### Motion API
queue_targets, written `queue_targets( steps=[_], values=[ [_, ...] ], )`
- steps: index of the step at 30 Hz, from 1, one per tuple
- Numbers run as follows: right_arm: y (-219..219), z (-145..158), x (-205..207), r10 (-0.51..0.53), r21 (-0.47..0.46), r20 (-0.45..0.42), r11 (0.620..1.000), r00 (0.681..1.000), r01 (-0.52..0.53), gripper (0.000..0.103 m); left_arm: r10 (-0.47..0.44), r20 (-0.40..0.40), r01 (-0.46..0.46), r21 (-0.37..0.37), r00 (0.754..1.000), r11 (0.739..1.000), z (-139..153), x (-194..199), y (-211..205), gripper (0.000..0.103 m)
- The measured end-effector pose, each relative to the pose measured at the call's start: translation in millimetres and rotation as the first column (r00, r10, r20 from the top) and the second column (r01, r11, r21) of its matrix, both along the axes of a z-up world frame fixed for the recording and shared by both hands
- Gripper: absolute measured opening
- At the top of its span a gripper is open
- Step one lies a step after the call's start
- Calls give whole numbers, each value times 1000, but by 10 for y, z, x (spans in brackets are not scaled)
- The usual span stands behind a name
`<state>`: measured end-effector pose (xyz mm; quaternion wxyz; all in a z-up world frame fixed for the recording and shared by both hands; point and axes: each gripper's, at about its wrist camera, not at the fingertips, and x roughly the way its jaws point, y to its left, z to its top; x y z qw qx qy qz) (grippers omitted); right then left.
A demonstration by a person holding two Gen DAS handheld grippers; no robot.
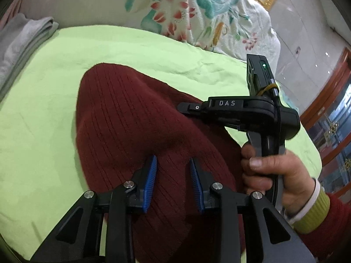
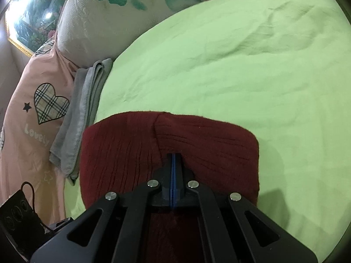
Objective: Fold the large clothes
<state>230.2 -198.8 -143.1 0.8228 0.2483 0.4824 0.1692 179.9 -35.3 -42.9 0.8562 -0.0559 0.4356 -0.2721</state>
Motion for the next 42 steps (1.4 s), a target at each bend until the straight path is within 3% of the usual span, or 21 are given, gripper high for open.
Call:
queue_targets(
  steps=[4,10,12,16,23,25,26,27,29,31,34,38,42],
  values=[
    [2,203,-255,28,-16,19,999,999,-27,3,25,24,-25,-28,999,999,172,-308,265,32],
    [10,483,-879,104,13,74,994,992,-106,4,-10,78,4,78,997,997,248,-929,278,41],
    [31,488,-1074,132,18,73,991,989,-133,4,-12,90,3,97,996,995,241,-1095,251,50],
    [6,414,-1350,152,45,59,987,987,-154,5,5,111,-21,147,994,989,212,-1280,157,51],
    [-46,389,-1423,159,62,56,985,986,-163,5,-96,190,94,17,977,995,495,-1141,77,50],
    [-54,403,-1397,150,55,63,987,987,-154,5,-198,150,204,-25,969,979,442,-1043,4,52],
    [-64,395,-1381,149,48,61,987,987,-152,5,-219,104,221,-1,970,975,319,-958,-49,50],
    [-70,379,-1370,148,37,56,988,987,-150,5,-216,71,214,35,974,976,211,-897,-79,43],
    [-71,336,-1358,143,-9,40,990,989,-143,5,-228,11,227,69,974,971,-22,-819,-86,38],
    [-108,263,-1363,141,-22,23,990,990,-141,5,-217,-20,218,41,976,975,-118,-795,-15,32],
    [-195,99,-1376,119,-1,-16,993,993,-119,4,-207,-35,207,11,978,978,-134,-798,30,30],
    [-265,-5,-1425,101,8,-14,995,995,-101,2,-226,-22,227,67,974,972,-134,-878,-55,31],
    [-332,-29,-1443,82,19,-23,996,996,-81,2,-254,-8,254,75,967,964,-93,-961,-85,32]
  ],
)
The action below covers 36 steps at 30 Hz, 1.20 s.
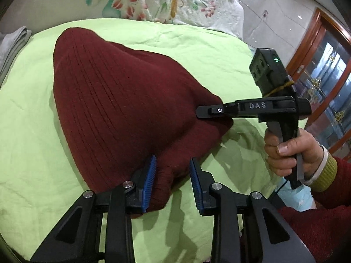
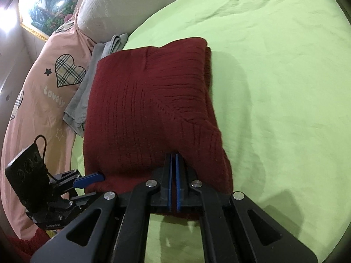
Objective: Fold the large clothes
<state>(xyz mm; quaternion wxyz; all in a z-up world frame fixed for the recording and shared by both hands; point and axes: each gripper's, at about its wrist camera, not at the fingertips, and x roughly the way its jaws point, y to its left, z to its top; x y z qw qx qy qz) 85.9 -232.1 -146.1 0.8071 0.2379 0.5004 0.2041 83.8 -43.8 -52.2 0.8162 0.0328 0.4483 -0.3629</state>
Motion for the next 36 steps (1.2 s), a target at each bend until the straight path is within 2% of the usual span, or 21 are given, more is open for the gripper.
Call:
queue_targets(
  steps=[3,8,11,13,15,16,19,22,26,28,30,31,33,36],
  values=[
    [-14,9,2,-1,-9,0,1000,1000,1,2,-22,11,22,-3,1000,1000,8,-31,4,32],
    [17,4,20,-1,-43,-1,999,1000,1,0,-34,18,34,14,999,999,-139,60,28,30],
    [11,25,11,0,-40,-8,999,1000,0,0,-23,19,22,34,1000,999,-88,43,19,30],
    [23,100,-16,11,-50,2,999,1000,-10,4,10,-19,-10,-41,1000,999,44,49,116,31],
    [10,205,-53,5,-51,19,999,1000,-4,5,31,-14,-33,-110,999,993,188,15,227,34],
    [-7,270,-73,0,-46,32,999,999,2,9,45,-1,-45,-139,999,989,274,-23,299,35],
    [-55,400,-97,-16,-32,70,999,997,18,32,80,22,-74,-179,997,981,398,-59,429,39],
    [-44,520,-68,-27,-14,105,1000,994,28,33,128,22,-122,-175,992,977,420,31,483,39],
    [71,620,72,-20,-29,140,999,990,24,33,190,17,-186,-129,982,974,324,216,437,36],
    [129,636,148,-12,-29,148,999,989,16,33,167,33,-162,-110,985,981,280,208,378,36],
    [188,620,244,-2,-39,152,999,988,8,33,133,53,-130,-46,990,990,196,175,273,36],
    [202,597,288,1,-44,147,999,989,6,33,123,62,-124,13,990,992,117,159,216,36],
    [229,506,393,-1,-62,128,998,992,8,33,121,90,-129,87,989,988,11,146,164,37],
    [203,320,514,-18,-91,87,995,996,26,33,131,116,-145,116,985,983,-58,145,164,39]
  ],
)
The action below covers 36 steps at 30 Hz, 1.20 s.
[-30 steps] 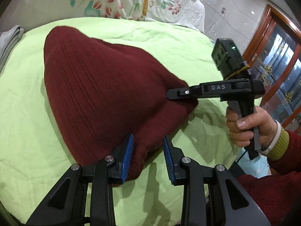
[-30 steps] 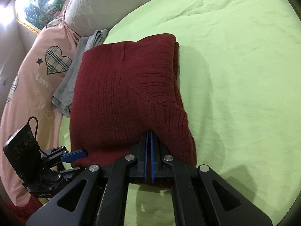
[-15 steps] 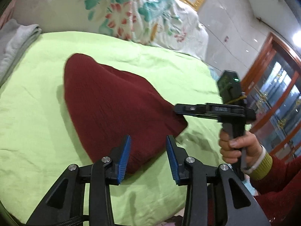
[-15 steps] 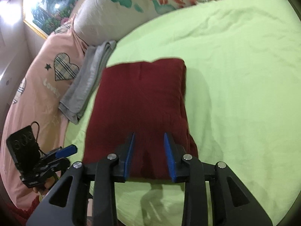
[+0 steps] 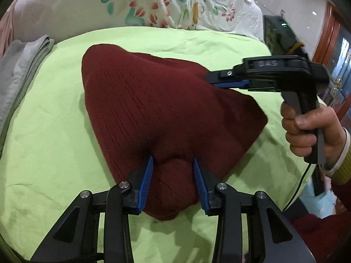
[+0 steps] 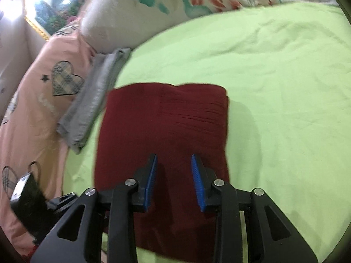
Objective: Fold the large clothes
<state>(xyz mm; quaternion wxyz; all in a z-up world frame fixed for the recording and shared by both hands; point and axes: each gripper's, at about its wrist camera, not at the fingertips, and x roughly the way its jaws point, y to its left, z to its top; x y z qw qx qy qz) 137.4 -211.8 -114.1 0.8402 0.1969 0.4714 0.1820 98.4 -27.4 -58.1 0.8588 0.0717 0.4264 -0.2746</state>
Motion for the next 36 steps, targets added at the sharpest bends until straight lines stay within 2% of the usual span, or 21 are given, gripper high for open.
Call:
queue_targets(
  steps=[5,7,8,9,12,13,14,15,19,21,23,24,25,26,29,31,33,34,36],
  values=[
    [-33,-134,73,-28,-14,-26,1000,999,28,33,22,-7,-23,-16,1000,1000,28,-9,23,39],
    [-42,-73,42,-26,-13,-22,1000,999,25,33,34,-26,-36,-92,999,995,146,-28,110,38],
    [-54,-15,8,-23,-15,-13,1000,1000,22,33,43,-36,-49,-159,998,986,240,-29,202,38],
    [-62,20,-7,-21,-14,-6,1000,1000,21,33,56,-37,-63,-194,998,979,300,-3,255,38],
    [-100,153,-8,-24,-15,26,1000,999,25,37,132,-35,-136,-260,991,956,446,172,393,38],
    [-113,180,18,-28,-18,32,999,999,29,45,174,-45,-180,-264,984,948,468,287,426,39],
    [-136,195,59,-39,-23,36,999,999,40,59,209,-60,-218,-260,976,941,450,406,453,41],
    [-163,199,104,-58,-29,41,998,997,60,64,236,-78,-248,-253,969,935,432,507,466,42],
    [-273,111,383,-108,-25,19,994,994,108,66,344,-183,-381,-233,921,895,279,995,543,42],
    [-280,45,541,-109,-14,-7,994,994,109,66,367,-222,-417,-255,903,872,228,1201,599,54],
    [-262,-36,683,-103,-9,-32,995,994,103,66,404,-236,-458,-254,884,852,186,1401,623,58],
    [-246,-96,744,-92,4,-54,996,994,92,64,412,-243,-467,-251,878,848,170,1490,623,58],
    [-218,-154,795,-73,19,-75,997,994,75,32,416,-251,-474,-247,874,845,150,1563,612,58],
    [-186,-187,829,-57,21,-92,998,994,59,9,419,-258,-478,-238,870,846,123,1644,588,58],
    [-244,-4,698,-87,43,1,995,996,87,8,422,-201,-458,-195,884,867,158,1720,493,57],
    [-313,37,614,-127,14,26,992,992,126,8,449,-150,-467,-119,881,876,134,1695,382,62],
    [-321,-83,639,-134,-17,-18,991,991,134,8,486,-122,-490,-6,865,872,-27,1736,279,67],
    [-322,-183,662,-137,-27,-57,990,989,136,9,491,-134,-495,6,861,869,-87,1762,264,67],
    [-349,-233,668,-143,-13,-85,990,986,143,13,494,-167,-505,-31,853,863,-78,1762,297,67]
  ],
)
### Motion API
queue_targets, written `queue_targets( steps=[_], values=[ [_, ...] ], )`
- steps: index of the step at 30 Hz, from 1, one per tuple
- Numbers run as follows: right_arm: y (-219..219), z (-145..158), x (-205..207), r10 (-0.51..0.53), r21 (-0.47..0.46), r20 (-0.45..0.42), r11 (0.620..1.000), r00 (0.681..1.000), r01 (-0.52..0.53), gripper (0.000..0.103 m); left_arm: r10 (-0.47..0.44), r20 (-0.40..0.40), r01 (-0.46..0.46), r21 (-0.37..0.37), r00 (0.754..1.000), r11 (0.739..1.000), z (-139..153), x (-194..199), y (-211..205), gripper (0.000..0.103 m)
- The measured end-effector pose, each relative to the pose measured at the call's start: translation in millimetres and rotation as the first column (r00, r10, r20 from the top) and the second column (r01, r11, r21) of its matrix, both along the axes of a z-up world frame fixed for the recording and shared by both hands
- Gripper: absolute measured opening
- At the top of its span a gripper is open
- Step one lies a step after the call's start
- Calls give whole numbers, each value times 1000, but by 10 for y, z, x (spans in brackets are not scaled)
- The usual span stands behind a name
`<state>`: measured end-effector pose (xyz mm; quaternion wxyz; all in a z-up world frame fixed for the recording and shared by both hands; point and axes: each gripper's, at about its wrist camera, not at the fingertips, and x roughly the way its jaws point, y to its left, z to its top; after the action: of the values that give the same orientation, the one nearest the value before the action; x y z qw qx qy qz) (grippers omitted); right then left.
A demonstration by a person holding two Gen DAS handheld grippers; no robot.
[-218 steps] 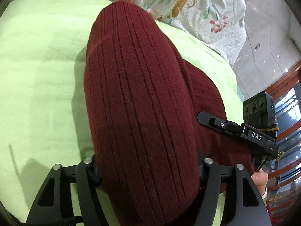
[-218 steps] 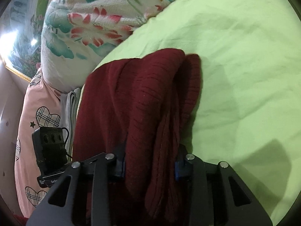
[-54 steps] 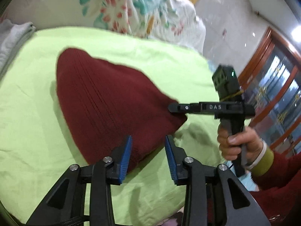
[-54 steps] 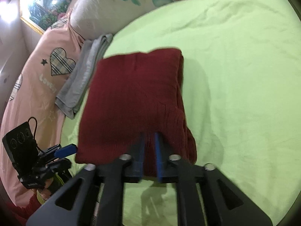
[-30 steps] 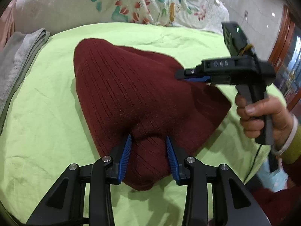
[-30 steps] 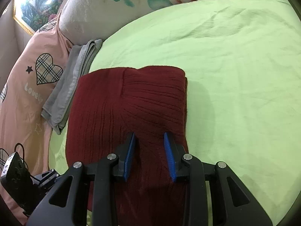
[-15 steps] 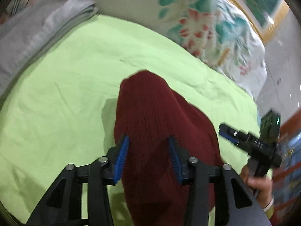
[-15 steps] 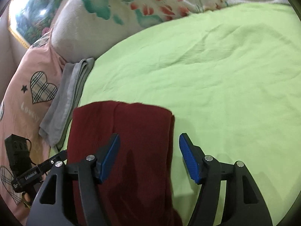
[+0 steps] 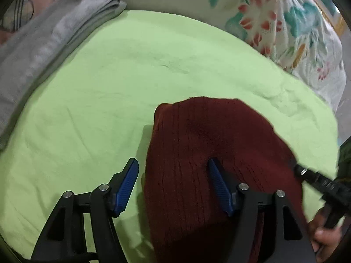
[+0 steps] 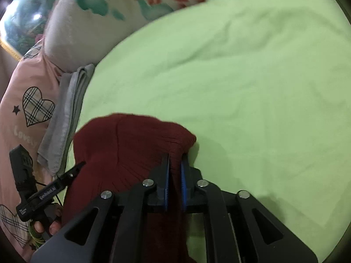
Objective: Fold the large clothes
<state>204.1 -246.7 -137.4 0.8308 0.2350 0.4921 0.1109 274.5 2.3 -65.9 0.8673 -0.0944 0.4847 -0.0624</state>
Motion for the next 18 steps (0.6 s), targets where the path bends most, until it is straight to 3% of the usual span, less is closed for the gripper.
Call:
queue_targets(
  steps=[5,8,10,13,16,18],
  values=[
    [-57,395,-253,-18,-13,105,1000,994,19,16,-13,76,15,-24,997,1000,327,-346,60,59],
    [35,597,-483,40,-10,158,999,987,-38,16,-71,126,78,-51,989,996,486,-729,11,57],
    [182,652,-662,101,-47,175,994,979,-94,16,-103,131,108,-30,986,994,505,-909,-101,57],
    [396,553,-828,185,-113,160,979,970,-169,16,-132,94,131,19,987,991,366,-1139,-212,57],
    [439,227,-790,184,-173,60,970,981,-172,16,-123,61,122,17,991,992,161,-1183,-235,66],
    [370,71,-770,152,-159,55,977,987,-142,16,-112,56,112,4,992,994,99,-1154,-214,78]
  ],
)
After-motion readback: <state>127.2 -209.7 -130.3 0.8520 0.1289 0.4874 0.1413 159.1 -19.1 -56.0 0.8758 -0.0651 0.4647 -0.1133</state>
